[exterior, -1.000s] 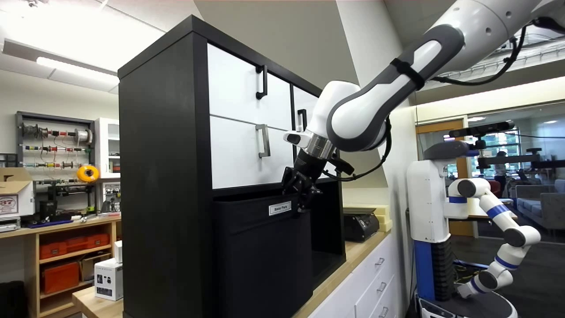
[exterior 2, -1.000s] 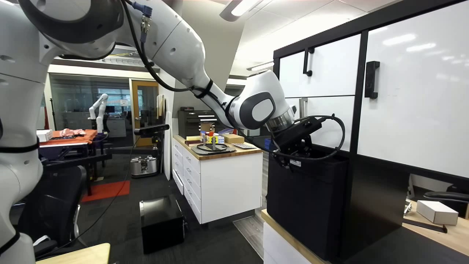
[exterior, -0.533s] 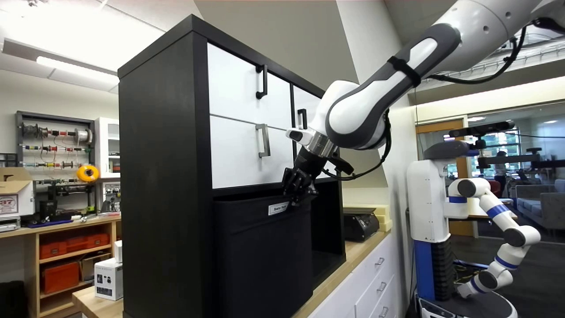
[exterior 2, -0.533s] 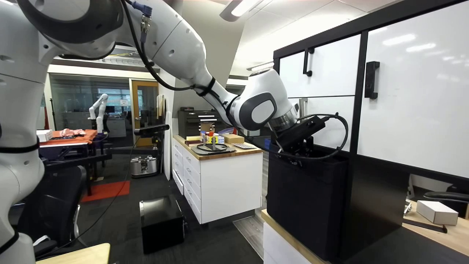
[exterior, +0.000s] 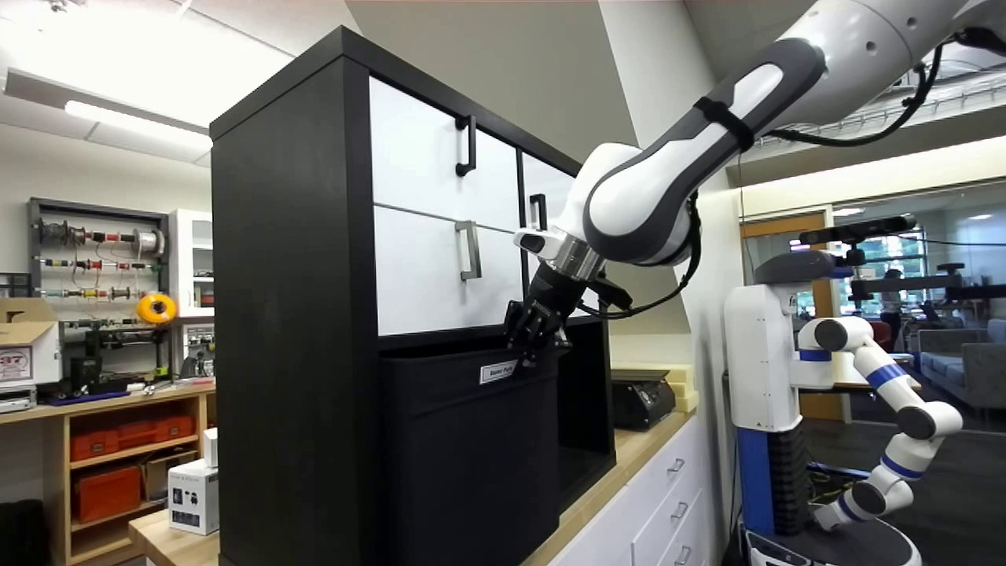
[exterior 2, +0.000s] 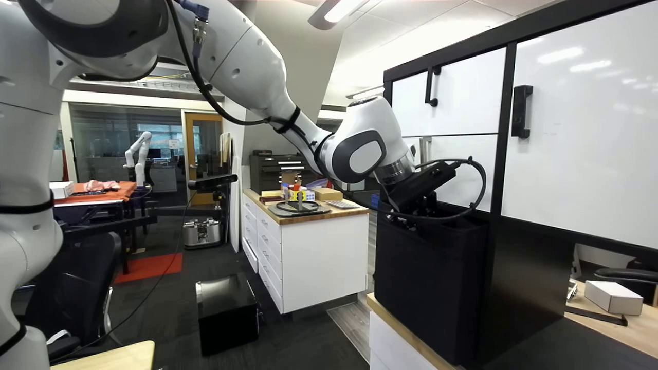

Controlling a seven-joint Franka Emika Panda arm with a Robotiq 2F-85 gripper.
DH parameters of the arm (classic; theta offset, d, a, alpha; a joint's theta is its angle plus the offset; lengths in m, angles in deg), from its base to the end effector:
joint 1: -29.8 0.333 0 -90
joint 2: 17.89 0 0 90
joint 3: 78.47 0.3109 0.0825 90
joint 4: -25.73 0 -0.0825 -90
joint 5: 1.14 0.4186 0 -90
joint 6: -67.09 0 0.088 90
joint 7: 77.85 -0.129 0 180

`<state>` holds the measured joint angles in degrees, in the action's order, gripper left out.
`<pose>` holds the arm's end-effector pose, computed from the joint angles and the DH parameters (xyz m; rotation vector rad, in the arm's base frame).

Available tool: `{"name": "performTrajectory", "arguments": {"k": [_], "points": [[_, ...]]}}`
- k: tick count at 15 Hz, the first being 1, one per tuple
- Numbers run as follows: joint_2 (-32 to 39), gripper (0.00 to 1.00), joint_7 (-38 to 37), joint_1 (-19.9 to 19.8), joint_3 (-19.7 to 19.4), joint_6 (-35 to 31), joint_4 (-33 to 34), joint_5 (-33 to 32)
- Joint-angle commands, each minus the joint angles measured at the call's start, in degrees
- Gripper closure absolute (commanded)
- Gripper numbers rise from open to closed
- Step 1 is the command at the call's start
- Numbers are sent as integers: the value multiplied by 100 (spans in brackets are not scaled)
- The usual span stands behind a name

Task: Open the black bottom drawer

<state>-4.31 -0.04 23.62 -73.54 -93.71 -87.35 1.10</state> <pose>0.6832 -0.0190 0.3752 2.1650 1.6367 0.6811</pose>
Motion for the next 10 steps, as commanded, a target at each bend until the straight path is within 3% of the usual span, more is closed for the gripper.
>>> {"name": "performTrajectory", "arguments": {"k": [1,10], "points": [[-529,97,214,-105,61,-173,-680,156],[-1494,97,123,-86,-47,-366,-1860,142]]}}
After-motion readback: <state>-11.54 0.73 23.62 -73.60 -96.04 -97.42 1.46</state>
